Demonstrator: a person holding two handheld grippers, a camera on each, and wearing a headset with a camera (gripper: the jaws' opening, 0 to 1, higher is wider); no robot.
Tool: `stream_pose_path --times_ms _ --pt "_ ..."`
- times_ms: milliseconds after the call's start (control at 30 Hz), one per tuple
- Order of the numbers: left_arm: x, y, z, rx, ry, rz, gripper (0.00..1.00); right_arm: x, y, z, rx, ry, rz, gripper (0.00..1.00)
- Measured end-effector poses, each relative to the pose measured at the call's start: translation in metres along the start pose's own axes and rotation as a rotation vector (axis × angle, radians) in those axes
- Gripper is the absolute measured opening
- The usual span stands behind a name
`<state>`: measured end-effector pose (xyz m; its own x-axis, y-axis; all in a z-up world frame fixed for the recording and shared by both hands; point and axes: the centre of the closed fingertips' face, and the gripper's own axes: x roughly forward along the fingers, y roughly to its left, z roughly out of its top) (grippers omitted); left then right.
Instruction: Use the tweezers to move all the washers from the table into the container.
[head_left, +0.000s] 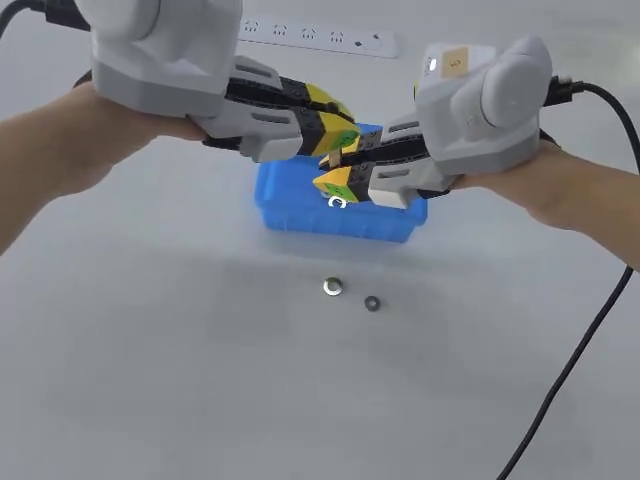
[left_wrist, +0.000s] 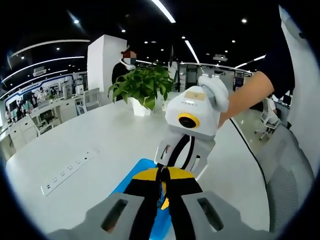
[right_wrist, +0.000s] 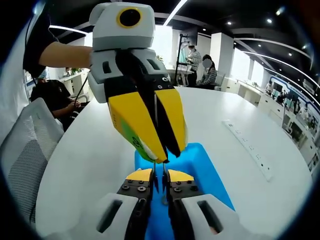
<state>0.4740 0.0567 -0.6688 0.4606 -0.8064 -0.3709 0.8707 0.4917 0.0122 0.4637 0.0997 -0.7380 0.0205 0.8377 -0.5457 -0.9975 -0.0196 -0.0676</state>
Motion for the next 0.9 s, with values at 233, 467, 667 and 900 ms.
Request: stream_pose_path --times_ms 233,467,667,900 --pt "0.003 -0.003 0.0 0.008 0.011 -0.012 0.06 0.0 0.002 0.001 -0.004 0.004 0.003 0.12" --pt "0.003 -0.001 -0.002 0.015 0.019 0.0 0.06 -0.004 -0.002 0.001 -0.012 0.011 -0.024 0.2" --pt "0.0 0.002 0.001 0.018 0.014 0.018 0.06 -0.005 0.0 -0.004 -0.006 0.035 -0.025 0.22" --pt "-0.006 0.005 0.007 0.042 0.012 0.034 0.06 -0.009 -0.001 0.001 0.002 0.032 -0.045 0.29"
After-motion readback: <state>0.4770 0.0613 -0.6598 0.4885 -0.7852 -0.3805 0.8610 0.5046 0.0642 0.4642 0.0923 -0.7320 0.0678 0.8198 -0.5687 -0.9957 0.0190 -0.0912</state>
